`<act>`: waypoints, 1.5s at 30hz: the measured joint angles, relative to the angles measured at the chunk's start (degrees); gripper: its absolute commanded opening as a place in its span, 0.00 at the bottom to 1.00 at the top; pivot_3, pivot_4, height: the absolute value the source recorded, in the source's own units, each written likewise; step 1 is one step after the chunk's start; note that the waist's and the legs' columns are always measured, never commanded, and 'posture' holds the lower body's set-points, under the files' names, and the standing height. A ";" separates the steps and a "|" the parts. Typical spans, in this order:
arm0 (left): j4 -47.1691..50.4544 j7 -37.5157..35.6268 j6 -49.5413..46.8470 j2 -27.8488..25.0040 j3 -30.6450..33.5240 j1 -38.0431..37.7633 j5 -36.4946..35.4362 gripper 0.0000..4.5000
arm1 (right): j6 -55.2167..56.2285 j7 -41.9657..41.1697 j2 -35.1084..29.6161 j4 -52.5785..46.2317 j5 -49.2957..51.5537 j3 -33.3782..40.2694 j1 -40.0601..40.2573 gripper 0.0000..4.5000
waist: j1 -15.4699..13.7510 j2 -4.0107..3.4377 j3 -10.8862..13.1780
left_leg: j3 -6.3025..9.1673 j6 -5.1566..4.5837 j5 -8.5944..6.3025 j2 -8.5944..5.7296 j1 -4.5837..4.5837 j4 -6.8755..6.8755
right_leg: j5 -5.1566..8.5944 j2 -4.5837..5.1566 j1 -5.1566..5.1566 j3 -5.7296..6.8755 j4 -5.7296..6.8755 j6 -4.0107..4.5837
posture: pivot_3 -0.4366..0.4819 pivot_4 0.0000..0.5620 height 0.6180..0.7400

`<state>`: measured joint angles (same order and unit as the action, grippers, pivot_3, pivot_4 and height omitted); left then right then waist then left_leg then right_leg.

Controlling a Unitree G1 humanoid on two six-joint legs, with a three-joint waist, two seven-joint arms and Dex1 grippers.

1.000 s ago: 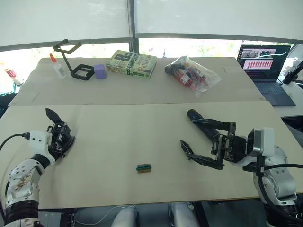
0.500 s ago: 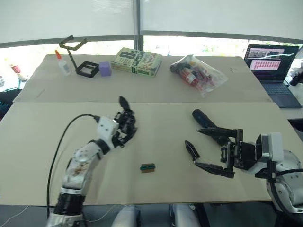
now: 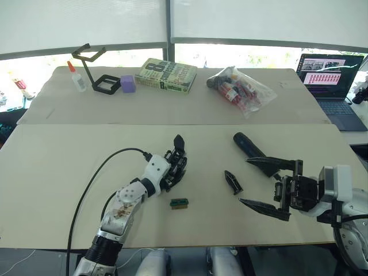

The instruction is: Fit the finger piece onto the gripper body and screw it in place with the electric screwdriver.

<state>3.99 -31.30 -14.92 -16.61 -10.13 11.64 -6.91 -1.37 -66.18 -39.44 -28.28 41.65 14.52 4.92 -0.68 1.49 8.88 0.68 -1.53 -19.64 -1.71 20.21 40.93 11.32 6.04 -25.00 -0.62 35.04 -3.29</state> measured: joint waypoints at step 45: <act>-41.18 -42.71 27.81 -3.91 5.84 19.90 -5.14 0.51 | 0.21 1.79 -0.79 -2.40 -2.61 3.18 5.66 1.00 | 0.01 -0.09 -0.03 | 0.02 -0.75 -0.26 -0.21 -0.25 0.51 | -0.09 0.04 0.69 0.09 -0.03 -0.20 | 0.48 0.27 1.00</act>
<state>-37.19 -74.01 12.89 -20.52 -4.29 31.54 -12.04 -1.17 -64.39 -40.23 -30.68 39.04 17.69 10.58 -0.67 1.40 8.85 0.70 -2.28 -19.91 -1.92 19.96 41.44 11.23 6.07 -24.30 -0.53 35.01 -3.49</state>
